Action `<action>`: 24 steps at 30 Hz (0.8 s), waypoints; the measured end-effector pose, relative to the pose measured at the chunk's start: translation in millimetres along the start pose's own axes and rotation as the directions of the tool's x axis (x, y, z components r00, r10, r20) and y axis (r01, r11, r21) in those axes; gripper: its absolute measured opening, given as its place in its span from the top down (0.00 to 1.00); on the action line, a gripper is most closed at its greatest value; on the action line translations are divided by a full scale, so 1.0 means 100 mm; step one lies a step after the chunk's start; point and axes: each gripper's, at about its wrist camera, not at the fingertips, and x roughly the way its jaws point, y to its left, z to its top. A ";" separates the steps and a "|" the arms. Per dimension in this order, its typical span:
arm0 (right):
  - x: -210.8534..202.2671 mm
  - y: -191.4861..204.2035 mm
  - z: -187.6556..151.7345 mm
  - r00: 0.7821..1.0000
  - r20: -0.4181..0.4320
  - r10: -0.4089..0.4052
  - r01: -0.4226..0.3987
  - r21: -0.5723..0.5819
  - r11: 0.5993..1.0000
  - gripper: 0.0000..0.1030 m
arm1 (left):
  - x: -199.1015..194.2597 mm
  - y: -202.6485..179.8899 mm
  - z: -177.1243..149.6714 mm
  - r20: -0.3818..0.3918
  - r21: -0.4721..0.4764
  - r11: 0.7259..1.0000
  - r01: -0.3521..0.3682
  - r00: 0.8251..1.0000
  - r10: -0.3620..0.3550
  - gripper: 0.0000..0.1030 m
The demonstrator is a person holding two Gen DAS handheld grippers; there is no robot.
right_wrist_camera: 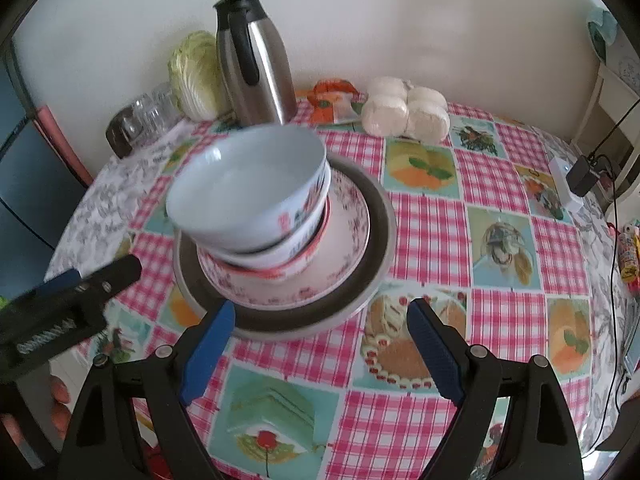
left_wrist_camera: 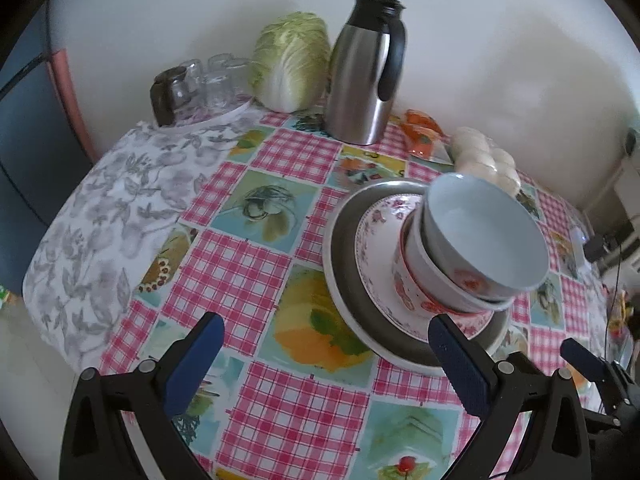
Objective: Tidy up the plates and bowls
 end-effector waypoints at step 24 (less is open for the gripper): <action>0.19 0.06 -0.30 0.995 -0.074 -0.060 0.058 -0.025 0.998 0.14 | 0.22 -0.04 -0.29 -0.032 0.217 0.976 -0.030 0.999 0.038 0.00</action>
